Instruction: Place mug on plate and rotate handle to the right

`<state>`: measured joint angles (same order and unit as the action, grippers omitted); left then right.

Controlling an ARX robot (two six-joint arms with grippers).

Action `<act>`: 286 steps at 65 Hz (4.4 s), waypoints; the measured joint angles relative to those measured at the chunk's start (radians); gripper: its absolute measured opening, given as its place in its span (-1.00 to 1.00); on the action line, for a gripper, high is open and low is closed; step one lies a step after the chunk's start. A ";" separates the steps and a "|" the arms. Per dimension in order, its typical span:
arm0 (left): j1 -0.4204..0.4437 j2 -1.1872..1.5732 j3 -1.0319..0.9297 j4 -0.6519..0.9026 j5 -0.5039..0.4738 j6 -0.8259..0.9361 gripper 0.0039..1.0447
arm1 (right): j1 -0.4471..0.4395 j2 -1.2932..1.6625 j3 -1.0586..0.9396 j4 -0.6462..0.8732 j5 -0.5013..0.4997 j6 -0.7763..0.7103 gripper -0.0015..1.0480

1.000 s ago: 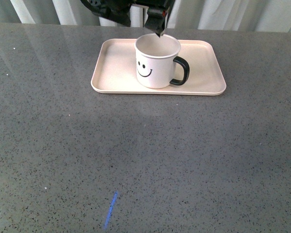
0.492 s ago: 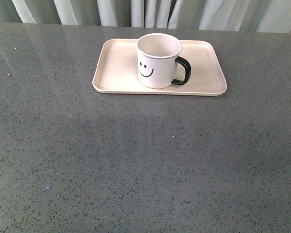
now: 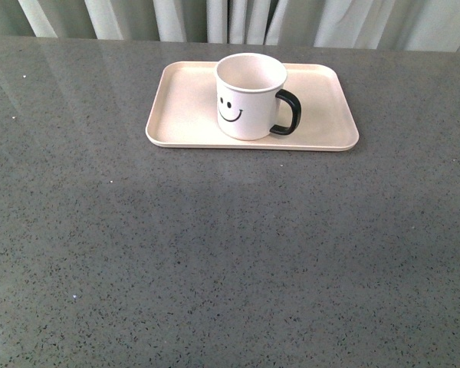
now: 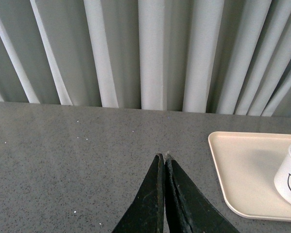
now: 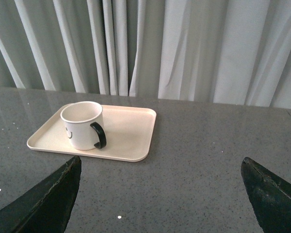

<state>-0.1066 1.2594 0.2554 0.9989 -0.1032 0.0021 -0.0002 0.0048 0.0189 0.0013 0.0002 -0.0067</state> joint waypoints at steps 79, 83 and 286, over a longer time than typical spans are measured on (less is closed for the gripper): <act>0.103 -0.838 -0.242 -0.580 0.103 0.000 -0.98 | 0.000 0.000 0.000 0.000 0.000 0.000 0.82; 0.103 -0.867 -0.242 -0.608 0.103 0.000 -0.98 | 0.000 0.000 0.000 0.000 0.000 0.000 0.82; 0.105 -1.244 -0.242 -0.999 0.103 0.000 0.83 | 0.116 1.952 1.222 0.055 -0.211 -0.037 0.82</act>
<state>-0.0017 0.0158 0.0135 -0.0002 0.0002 0.0021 0.1154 1.9572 1.2411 0.0563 -0.2104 -0.0441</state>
